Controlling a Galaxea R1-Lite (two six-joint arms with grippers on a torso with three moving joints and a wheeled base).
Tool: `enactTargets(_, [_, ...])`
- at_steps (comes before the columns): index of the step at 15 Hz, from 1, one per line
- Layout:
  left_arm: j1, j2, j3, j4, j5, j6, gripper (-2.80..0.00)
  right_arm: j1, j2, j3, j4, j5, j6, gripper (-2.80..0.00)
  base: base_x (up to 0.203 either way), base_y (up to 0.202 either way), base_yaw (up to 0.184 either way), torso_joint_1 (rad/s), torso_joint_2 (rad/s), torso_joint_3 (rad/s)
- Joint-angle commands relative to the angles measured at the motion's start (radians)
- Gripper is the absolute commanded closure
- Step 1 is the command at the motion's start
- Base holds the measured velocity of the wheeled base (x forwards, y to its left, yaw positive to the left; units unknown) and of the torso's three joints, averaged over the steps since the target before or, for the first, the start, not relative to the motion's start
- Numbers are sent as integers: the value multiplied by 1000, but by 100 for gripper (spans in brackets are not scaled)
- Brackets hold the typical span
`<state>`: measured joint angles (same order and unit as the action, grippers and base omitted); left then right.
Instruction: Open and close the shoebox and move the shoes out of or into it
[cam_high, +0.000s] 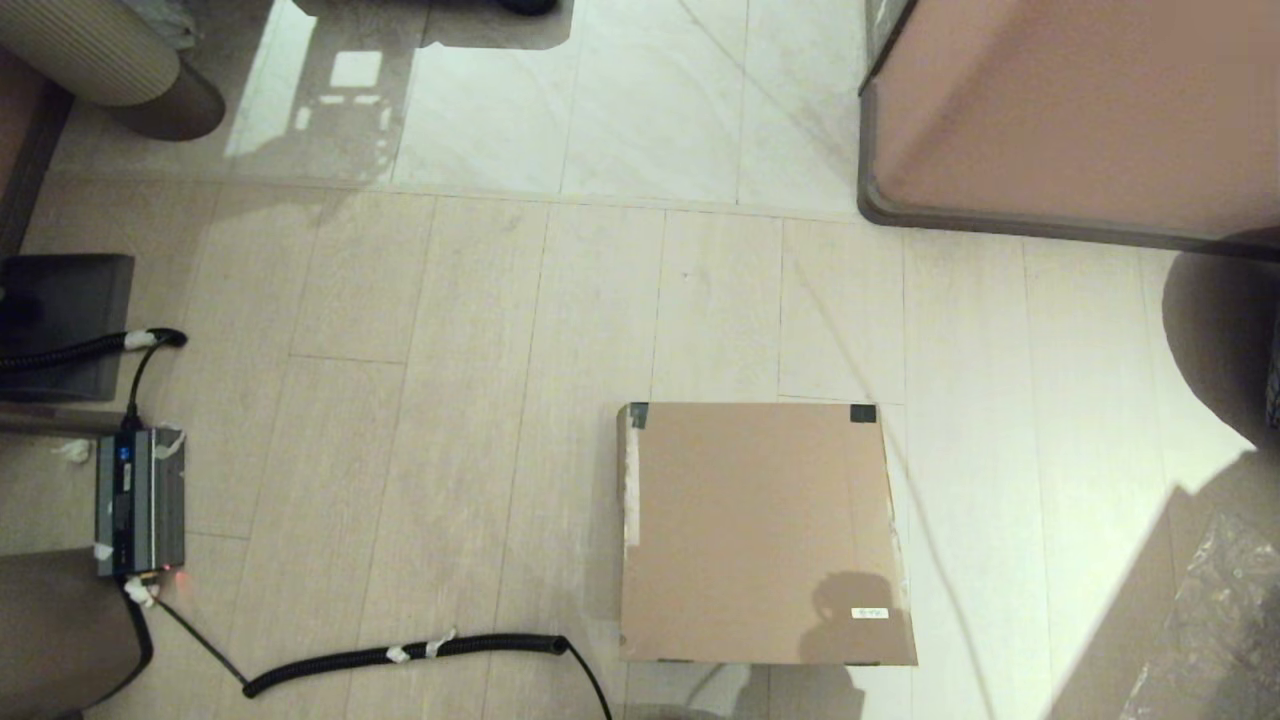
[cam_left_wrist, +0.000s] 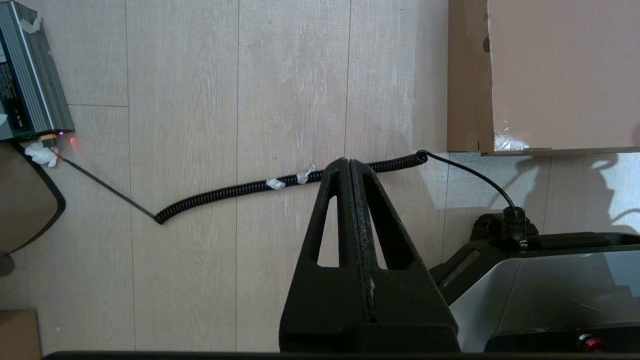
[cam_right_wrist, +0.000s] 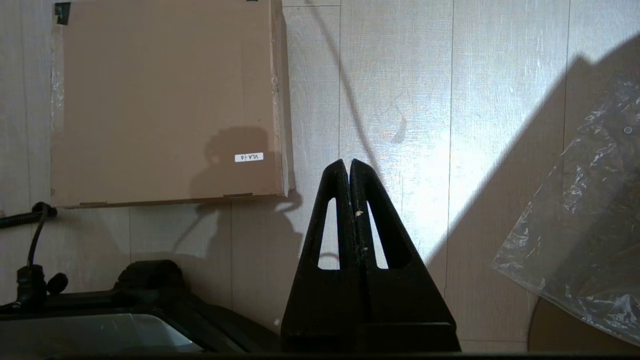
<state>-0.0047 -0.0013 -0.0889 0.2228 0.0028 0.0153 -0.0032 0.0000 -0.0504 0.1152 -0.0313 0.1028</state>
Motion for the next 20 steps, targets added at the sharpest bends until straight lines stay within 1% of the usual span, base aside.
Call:
enactTargets(1, [0,0,0,1,0,0,0,0,2,1,-2,-1,3,0,0,0,0,0,0,0])
enactTargets(11, [0,0,0,1,-1,8,0,0,0,0,1,1,-4,0,0,0,0,0,0,0])
enactTargets(20, [0,0,0,0,6,-11,0,0,1,0,1,2,-2,0,0,0,0,0,0,0])
